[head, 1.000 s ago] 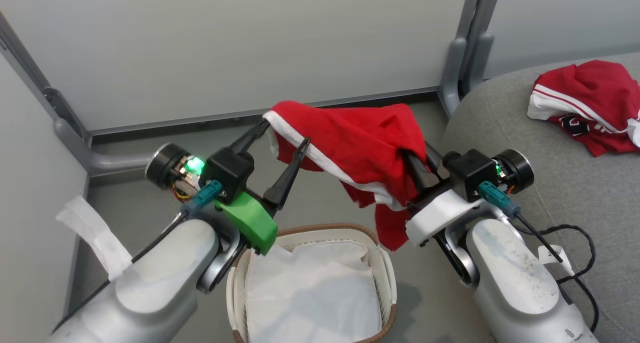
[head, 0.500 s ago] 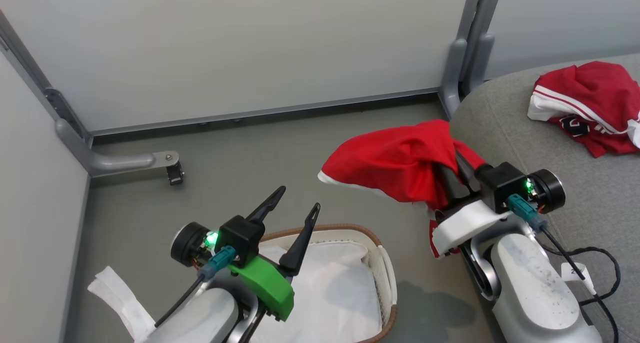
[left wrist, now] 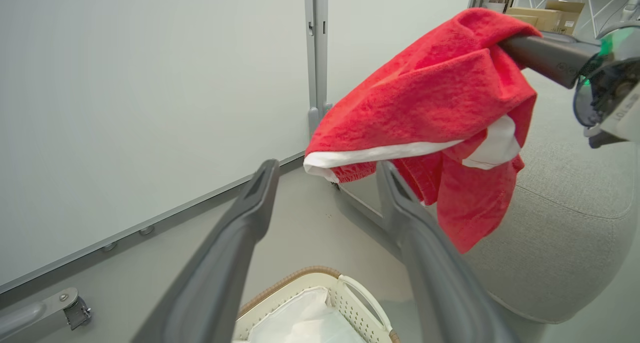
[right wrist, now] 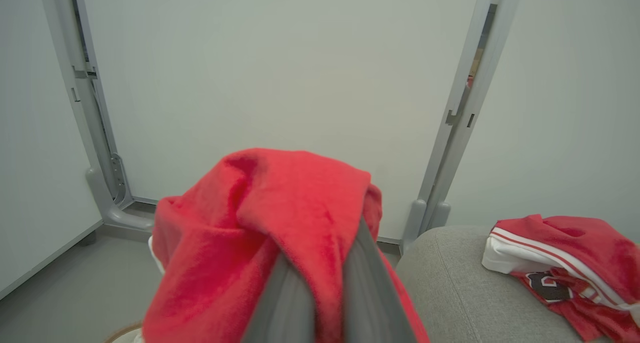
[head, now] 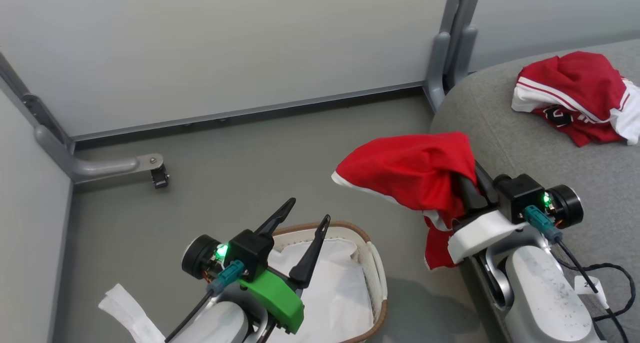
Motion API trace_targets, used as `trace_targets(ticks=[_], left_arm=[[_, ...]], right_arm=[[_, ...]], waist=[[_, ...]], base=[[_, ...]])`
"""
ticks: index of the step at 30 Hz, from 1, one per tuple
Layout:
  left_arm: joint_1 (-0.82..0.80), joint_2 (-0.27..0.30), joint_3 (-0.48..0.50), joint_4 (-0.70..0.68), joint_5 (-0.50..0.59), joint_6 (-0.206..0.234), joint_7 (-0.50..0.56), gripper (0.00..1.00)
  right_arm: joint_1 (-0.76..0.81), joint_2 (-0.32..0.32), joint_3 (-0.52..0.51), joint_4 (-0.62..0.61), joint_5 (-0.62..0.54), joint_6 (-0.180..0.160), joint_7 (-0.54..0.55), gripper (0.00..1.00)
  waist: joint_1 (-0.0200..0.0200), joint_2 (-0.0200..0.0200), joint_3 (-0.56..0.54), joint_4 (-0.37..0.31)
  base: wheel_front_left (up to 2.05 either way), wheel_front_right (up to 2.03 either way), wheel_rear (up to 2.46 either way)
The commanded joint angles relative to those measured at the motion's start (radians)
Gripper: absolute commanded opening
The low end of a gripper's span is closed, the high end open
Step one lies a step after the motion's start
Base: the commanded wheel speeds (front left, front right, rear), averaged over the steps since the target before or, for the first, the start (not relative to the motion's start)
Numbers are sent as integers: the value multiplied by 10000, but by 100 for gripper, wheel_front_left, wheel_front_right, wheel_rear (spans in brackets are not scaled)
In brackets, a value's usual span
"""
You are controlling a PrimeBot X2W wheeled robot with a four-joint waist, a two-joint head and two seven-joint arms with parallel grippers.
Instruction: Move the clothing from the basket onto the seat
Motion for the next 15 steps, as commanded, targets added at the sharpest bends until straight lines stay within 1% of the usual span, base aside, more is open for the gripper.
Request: trace_targets(ticks=[1,5,15], left_arm=[[157,-54,67,-10,150,-61,-6,100],[158,-110,207,20,364,-154,-6,100],[-282,-225,404,166,890,-393,-6,100]], right_arm=[[129,-44,-87,-62,-75,-11,-51,0],[151,-42,-325,-233,-172,-11,-49,0],[-119,-39,-666,-506,-67,-11,-49,0]], waist=[[0,-1,170,-298],[0,-1,426,-829],[0,-1,1391,-2533]], base=[[0,0,0],[0,0,0],[0,0,0]])
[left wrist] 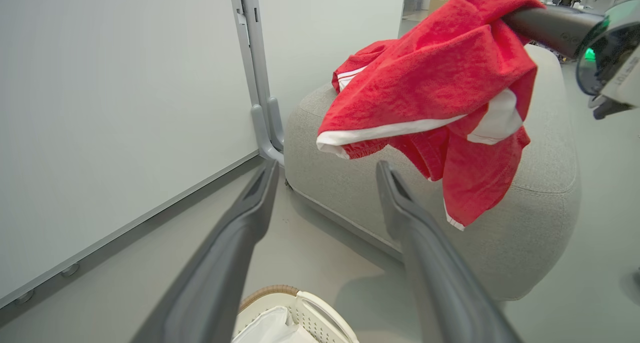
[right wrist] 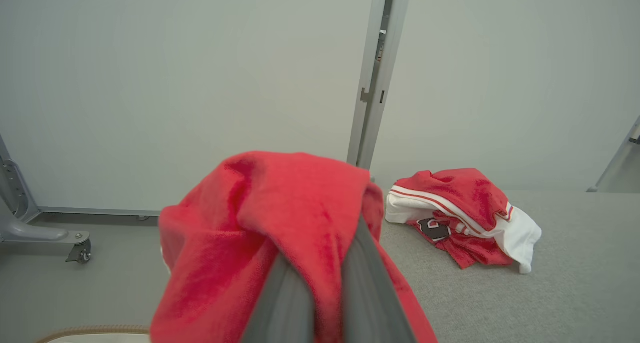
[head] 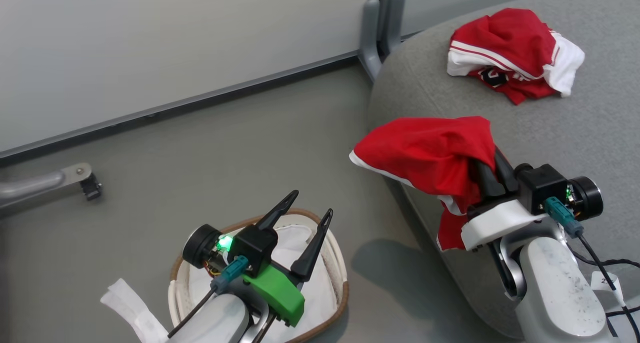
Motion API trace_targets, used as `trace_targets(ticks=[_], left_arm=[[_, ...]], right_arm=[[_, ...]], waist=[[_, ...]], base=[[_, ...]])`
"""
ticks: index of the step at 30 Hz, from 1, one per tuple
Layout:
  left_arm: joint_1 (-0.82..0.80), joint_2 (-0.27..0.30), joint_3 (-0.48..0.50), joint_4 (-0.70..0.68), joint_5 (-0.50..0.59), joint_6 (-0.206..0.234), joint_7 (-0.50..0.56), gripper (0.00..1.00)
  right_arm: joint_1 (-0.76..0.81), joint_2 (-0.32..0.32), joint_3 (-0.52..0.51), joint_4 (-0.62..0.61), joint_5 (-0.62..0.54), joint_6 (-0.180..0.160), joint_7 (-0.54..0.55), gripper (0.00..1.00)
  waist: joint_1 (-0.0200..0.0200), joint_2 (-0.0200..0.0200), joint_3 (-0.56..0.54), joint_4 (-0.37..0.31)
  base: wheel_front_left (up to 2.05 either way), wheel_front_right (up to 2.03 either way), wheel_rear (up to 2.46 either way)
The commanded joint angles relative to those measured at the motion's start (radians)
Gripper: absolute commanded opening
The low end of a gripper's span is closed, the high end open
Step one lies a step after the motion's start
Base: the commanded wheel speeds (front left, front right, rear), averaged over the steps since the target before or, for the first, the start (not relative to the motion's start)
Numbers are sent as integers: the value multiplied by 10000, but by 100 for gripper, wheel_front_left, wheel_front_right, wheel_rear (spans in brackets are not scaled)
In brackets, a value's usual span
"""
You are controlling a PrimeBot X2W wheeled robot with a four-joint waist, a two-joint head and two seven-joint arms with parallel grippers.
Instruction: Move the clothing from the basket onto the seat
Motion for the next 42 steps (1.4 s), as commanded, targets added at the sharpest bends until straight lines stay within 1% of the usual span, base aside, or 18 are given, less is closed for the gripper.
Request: trace_targets(ticks=[1,7,12,19,25,27,29,33,36,42], left_arm=[[-253,-2,52,75,137,-48,-6,100],[-519,-78,-27,246,356,-187,-7,100],[-704,-86,-131,391,555,-242,-7,100],[-939,-132,-268,337,734,-302,7,100],[-1202,-59,-404,241,826,-299,67,100],[-1290,-44,-409,178,870,-279,86,100],[-1392,-38,-420,106,903,-246,96,100],[-1570,39,-463,15,1011,-257,130,100],[-1804,108,-520,-86,1167,-268,202,100],[-2200,155,-552,-447,1347,-200,321,100]], right_arm=[[-106,-30,-36,-73,96,-13,-53,0],[-163,-28,-184,-140,283,-13,-51,0],[-189,-27,-272,-180,429,-13,-51,0],[-579,-27,-606,-55,385,-13,-51,0],[-1979,-69,-1249,78,-310,-13,-53,0],[-2612,-292,-1478,188,-533,-14,-51,0],[-3344,-663,-1721,390,-699,-13,-53,0],[-4867,-1585,-1973,1137,-1181,-13,-41,0],[-6078,-2297,-2347,1575,-1345,-14,149,0],[-7652,-3910,-3002,2214,-1801,-14,746,0]], waist=[[0,-1,748,-985],[0,-1,1213,-1686],[0,-1,1493,-1910],[0,-1,1932,-1689],[0,-1,2464,-1204],[0,-1,2662,-1005],[0,-1,2876,-799],[0,-1,3311,-394],[0,-1,3704,-39],[0,-1,4466,729]], base=[[0,0,0],[0,0,0],[0,0,0],[0,0,0],[0,0,0],[0,0,0],[0,0,0],[0,0,0],[0,0,0],[0,0,0]])
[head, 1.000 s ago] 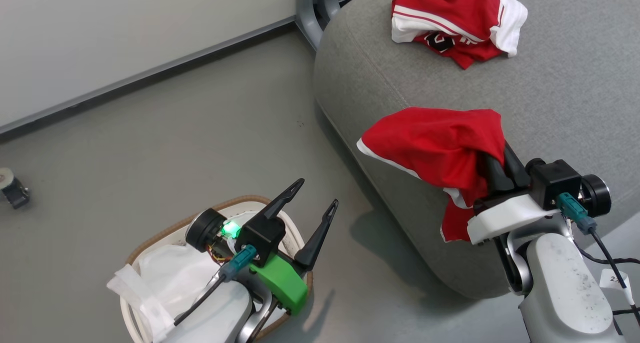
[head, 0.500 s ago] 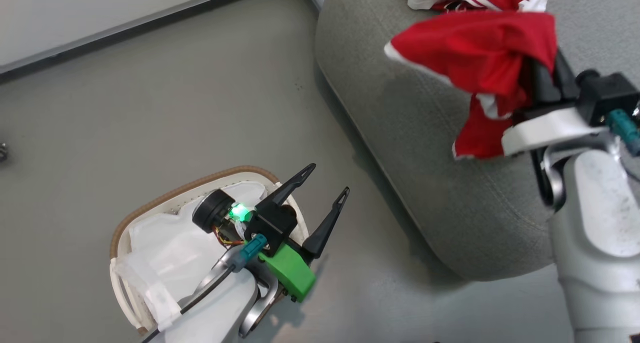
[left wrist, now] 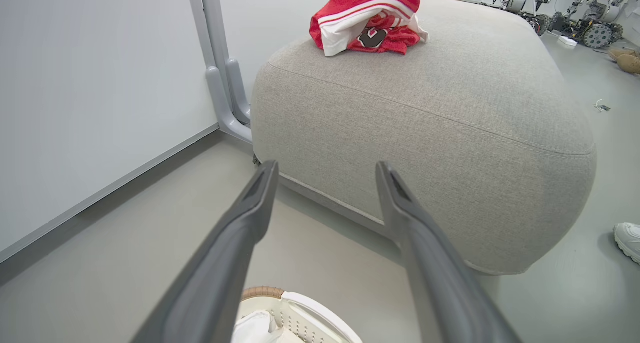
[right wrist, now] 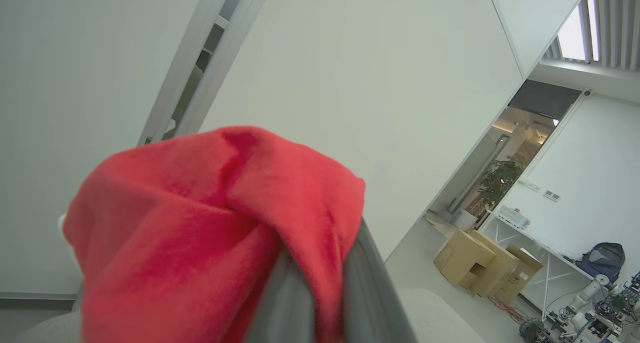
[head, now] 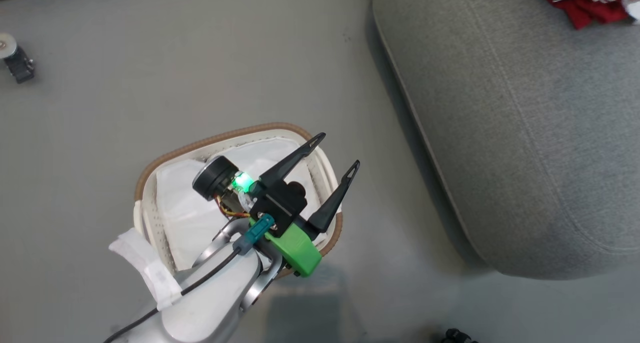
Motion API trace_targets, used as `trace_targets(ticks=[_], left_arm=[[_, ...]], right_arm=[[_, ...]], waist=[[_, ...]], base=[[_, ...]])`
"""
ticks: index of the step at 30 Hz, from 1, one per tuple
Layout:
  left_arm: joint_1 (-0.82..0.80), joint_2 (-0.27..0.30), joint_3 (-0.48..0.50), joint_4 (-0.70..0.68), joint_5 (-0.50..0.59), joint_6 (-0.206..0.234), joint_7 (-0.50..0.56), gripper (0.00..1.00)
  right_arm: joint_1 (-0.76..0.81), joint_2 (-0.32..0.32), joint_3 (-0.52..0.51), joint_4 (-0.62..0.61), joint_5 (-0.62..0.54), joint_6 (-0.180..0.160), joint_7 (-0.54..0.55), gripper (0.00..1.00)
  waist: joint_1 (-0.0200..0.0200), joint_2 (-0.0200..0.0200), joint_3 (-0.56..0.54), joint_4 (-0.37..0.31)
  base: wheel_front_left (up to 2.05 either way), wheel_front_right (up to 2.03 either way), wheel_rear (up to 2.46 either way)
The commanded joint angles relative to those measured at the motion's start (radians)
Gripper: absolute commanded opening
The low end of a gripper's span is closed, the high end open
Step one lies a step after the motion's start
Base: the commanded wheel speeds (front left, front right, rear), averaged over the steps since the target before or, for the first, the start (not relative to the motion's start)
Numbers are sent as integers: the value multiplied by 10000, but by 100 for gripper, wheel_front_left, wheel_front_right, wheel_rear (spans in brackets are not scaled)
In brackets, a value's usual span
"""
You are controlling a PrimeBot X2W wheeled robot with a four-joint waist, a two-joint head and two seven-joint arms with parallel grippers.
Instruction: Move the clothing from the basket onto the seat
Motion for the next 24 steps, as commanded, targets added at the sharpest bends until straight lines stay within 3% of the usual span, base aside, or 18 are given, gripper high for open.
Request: trace_targets(ticks=[1,6,9,18,24], left_arm=[[-209,87,40,-126,125,57,7,100],[-347,265,42,-630,223,224,200,100],[-336,392,-24,-939,309,272,336,100],[-221,742,72,-1409,274,518,518,100],[-188,817,88,-1518,232,586,501,100]], right_arm=[[-285,-335,-105,121,-98,-14,87,0],[-828,-1546,-402,556,44,-14,85,0],[-702,-1799,-715,966,136,-14,-68,0],[824,-800,-1222,2730,-354,-14,-689,0],[1141,-141,-1294,2969,-422,-14,-773,0]], waist=[[0,-1,841,842],[0,-1,1544,1226],[0,-1,1862,1314],[0,-1,2177,1142],[0,-1,2091,875]], base=[[0,0,0],[0,0,0],[0,0,0],[0,0,0],[0,0,0]])
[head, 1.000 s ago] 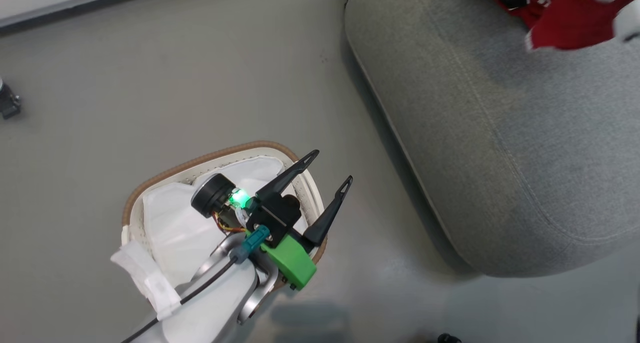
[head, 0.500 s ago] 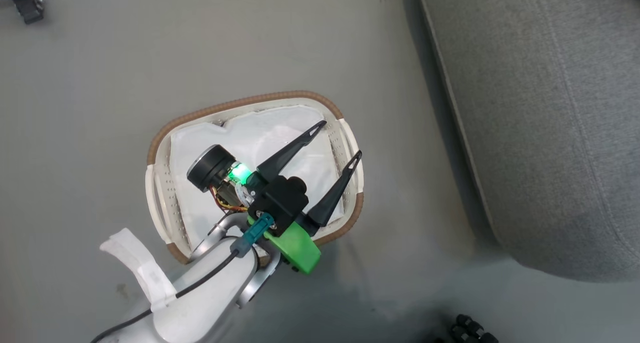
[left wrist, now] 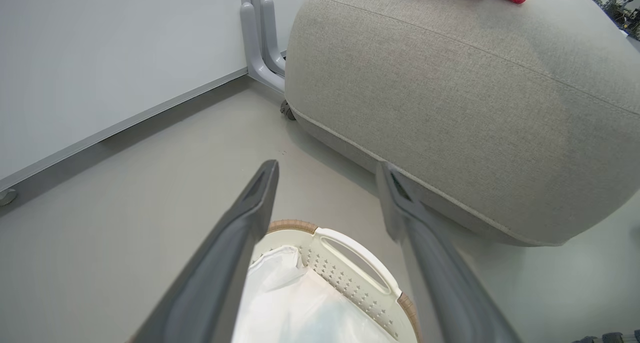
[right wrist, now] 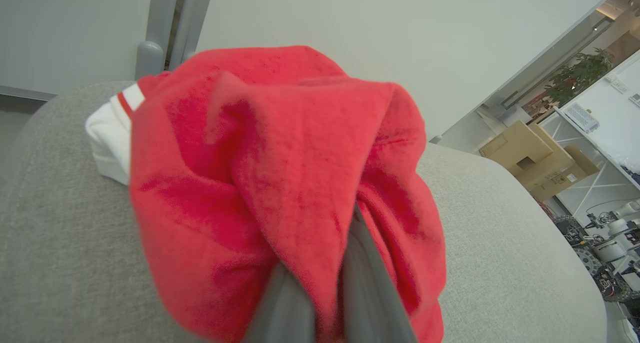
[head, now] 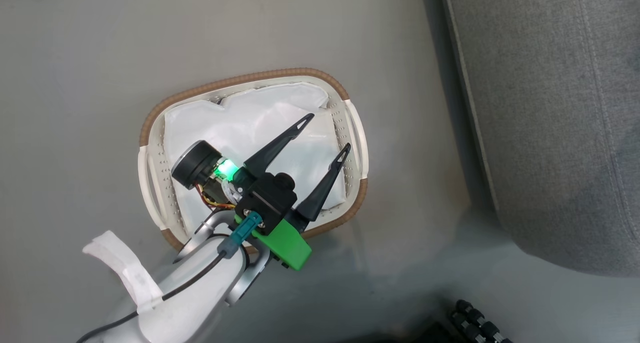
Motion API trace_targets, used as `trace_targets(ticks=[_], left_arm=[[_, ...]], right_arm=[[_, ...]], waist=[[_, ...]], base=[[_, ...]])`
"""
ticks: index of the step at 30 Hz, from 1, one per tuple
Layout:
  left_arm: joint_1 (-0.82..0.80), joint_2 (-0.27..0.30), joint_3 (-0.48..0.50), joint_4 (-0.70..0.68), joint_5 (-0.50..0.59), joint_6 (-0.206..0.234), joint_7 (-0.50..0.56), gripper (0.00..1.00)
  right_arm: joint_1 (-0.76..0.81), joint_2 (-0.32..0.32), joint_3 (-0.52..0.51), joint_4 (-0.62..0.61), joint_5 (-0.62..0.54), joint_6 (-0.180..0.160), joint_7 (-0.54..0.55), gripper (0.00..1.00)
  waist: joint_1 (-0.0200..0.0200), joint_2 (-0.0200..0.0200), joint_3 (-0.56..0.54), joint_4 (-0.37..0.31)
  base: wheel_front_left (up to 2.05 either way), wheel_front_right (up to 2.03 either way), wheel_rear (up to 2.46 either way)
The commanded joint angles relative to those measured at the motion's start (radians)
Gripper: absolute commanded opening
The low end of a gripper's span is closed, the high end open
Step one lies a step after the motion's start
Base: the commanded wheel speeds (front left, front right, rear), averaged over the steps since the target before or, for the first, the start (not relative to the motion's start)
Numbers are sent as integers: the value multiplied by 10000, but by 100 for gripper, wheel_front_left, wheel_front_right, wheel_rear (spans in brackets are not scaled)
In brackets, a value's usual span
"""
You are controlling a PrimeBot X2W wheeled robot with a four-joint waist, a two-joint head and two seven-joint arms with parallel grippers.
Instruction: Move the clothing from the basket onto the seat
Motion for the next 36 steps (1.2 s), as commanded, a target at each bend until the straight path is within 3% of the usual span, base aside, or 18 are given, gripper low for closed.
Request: trace_targets(ticks=[1,2,4,20,26,36], left_arm=[[15,26,31,-13,-62,54,-48,100],[32,25,30,-19,-75,65,-67,100],[68,5,17,-6,-107,90,-87,100],[729,-566,885,595,-1080,466,-805,100],[1269,-864,1683,738,-1492,477,-880,100],[2558,-1444,3413,1001,-1206,415,-871,100]], right_arm=[[192,115,-48,-270,23,-14,-44,4],[280,218,-79,-425,73,-14,-45,27],[544,456,-109,-779,168,-14,-47,100],[2859,1677,511,-2684,678,-14,-51,100],[3436,2198,751,-3097,787,-14,-51,100],[4075,2830,1734,-3151,1256,-14,-52,100]], waist=[[-1,-1,-99,-124],[-1,-1,-140,-158],[-1,-1,-252,-217],[-1,-1,-2094,-259],[-1,-1,-3052,17],[-1,-1,-4527,886]], base=[[0,0,0],[0,0,0],[0,0,0],[0,0,0],[0,0,0],[0,0,0]])
